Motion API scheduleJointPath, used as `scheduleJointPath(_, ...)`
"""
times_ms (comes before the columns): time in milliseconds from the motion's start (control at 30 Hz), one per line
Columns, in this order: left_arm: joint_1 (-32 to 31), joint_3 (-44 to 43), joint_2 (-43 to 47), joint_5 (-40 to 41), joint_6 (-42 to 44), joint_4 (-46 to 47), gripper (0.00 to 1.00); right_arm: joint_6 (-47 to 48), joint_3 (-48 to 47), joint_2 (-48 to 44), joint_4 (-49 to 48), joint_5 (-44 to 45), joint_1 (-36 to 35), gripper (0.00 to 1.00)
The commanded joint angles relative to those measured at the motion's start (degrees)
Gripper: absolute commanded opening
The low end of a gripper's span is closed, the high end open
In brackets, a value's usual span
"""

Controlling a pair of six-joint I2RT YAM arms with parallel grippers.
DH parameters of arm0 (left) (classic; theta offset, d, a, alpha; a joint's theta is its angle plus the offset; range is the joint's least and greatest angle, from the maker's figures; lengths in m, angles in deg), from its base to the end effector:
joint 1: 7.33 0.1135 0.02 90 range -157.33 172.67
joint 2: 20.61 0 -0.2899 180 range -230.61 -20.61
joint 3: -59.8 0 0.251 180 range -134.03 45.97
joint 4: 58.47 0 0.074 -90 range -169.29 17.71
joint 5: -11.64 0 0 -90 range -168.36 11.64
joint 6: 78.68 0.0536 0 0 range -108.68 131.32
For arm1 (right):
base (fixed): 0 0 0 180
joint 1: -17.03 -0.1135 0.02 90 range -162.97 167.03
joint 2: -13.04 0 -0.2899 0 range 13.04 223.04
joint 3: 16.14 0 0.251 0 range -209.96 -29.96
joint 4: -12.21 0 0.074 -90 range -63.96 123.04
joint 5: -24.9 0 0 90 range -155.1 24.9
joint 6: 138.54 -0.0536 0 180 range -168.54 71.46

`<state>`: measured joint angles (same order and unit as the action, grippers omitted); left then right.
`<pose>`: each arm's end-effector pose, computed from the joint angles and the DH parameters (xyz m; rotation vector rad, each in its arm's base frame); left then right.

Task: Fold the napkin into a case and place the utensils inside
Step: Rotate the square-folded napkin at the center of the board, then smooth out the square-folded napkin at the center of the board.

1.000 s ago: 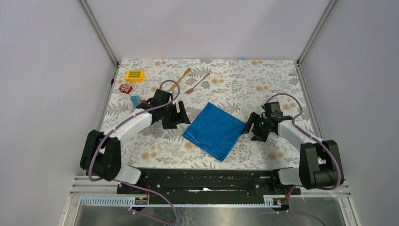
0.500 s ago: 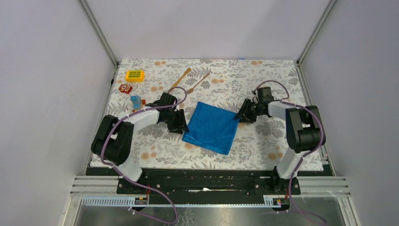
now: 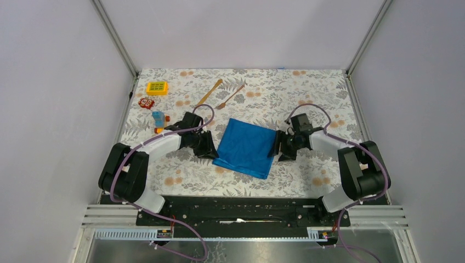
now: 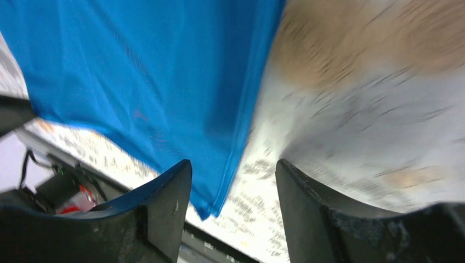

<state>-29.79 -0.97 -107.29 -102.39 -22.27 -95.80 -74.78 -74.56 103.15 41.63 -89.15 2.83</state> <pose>0.2544 -0.1288 0.1835 -0.1307 2.8058 -0.8406 0.2792 0.0932 0.1639 0.1362 2.7078 0.7821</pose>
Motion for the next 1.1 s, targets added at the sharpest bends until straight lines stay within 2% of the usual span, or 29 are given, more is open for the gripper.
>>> scheduleJointPath(0,0.2,1.4,2.4,-1.4,-0.2,1.0,0.31,-5.3,5.0,-5.0,1.2,-2.8,-7.2,0.63)
scheduleJointPath(167,0.2,3.3,3.1,-1.6,-0.1,1.3,0.27,-7.8,8.3,-9.0,0.4,-2.5,-8.6,0.53)
scheduleJointPath(267,0.2,4.0,3.2,-1.4,0.1,1.4,0.25,-7.6,8.4,-8.2,0.3,-3.8,-9.3,0.48)
scheduleJointPath(700,0.2,5.8,3.0,1.0,-0.2,1.9,0.14,-9.5,8.6,-6.3,-1.7,-3.2,-12.0,0.38)
scheduleJointPath(733,0.2,5.6,3.4,0.8,-0.3,1.1,0.15,-9.6,8.8,-6.4,-1.7,-3.1,-12.2,0.38)
scheduleJointPath(800,0.2,5.5,5.2,-0.1,-0.8,0.2,0.28,-9.7,9.0,-6.9,-1.6,-3.2,-12.5,0.38)
scheduleJointPath(900,0.2,4.4,9.3,0.0,-1.2,-2.3,0.38,-10.0,9.2,-7.9,-1.0,-3.0,-12.7,0.38)
scheduleJointPath(1067,0.2,1.4,9.6,0.4,-1.6,-2.4,0.46,-10.3,8.7,-10.6,1.2,-1.2,-12.9,0.38)
